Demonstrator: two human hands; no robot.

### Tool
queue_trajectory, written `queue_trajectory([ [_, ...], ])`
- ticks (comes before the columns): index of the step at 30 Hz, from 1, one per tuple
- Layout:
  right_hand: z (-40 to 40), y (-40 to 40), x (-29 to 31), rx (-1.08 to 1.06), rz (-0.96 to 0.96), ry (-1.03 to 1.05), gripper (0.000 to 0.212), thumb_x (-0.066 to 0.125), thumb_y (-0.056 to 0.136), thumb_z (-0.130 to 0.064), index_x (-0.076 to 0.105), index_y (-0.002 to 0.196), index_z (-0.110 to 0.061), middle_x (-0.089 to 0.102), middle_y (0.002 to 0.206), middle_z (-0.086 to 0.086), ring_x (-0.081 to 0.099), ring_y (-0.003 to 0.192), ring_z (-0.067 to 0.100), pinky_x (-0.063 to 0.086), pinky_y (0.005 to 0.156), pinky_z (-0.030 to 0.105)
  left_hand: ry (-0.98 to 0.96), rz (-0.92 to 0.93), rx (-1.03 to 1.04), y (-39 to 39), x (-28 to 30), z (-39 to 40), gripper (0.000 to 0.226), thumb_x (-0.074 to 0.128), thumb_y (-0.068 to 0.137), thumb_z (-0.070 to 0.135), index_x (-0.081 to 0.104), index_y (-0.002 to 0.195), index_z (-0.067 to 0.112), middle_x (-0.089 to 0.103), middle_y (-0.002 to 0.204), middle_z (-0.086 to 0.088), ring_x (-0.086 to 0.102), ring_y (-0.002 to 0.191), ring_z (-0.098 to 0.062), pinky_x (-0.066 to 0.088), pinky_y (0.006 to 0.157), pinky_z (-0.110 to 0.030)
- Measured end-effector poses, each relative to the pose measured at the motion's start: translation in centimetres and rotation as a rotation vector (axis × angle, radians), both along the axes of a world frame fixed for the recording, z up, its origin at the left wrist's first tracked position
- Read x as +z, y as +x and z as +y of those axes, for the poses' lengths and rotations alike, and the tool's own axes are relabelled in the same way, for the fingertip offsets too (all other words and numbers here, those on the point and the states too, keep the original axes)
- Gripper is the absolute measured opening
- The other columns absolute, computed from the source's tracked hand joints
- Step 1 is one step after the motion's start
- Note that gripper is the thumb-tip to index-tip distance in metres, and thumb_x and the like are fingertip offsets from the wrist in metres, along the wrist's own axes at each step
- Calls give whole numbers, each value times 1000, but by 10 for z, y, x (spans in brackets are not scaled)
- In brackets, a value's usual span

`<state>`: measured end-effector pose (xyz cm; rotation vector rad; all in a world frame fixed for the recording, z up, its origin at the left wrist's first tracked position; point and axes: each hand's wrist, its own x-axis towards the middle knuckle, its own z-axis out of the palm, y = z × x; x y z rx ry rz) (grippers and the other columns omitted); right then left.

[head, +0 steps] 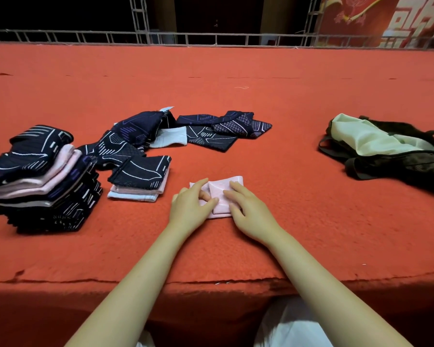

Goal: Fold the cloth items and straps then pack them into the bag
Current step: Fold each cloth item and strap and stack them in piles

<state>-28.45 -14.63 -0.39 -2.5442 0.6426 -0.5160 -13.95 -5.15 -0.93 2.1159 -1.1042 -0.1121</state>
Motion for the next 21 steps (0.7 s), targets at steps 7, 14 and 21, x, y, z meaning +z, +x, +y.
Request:
queue_trajectory([
  [7, -3, 1, 2, -18, -155, 120, 43, 45, 88, 4, 58, 128, -7, 52, 139, 6, 42, 134, 18, 26, 111, 20, 33, -49, -135, -2, 2, 3, 33, 59, 87, 34, 55, 120, 38, 56, 98, 21, 46, 104, -11, 25, 92, -29],
  [14, -5, 6, -4, -253, 38, 10, 56, 49, 91, -22, 37, 144, -13, 27, 154, 13, 23, 142, 27, 20, 113, 33, 53, -118, -107, -7, 3, 3, 29, 51, 89, 26, 56, 117, 35, 57, 97, 15, 45, 104, -15, 26, 91, -31],
  [21, -5, 0, 1, -79, -299, 197, 48, 52, 84, -10, 51, 132, -11, 50, 137, 4, 44, 127, 13, 30, 103, 15, 36, -47, -190, -5, -1, 0, 58, 53, 88, 37, 34, 143, 35, 47, 140, 5, 38, 129, -17, 25, 110, -38],
])
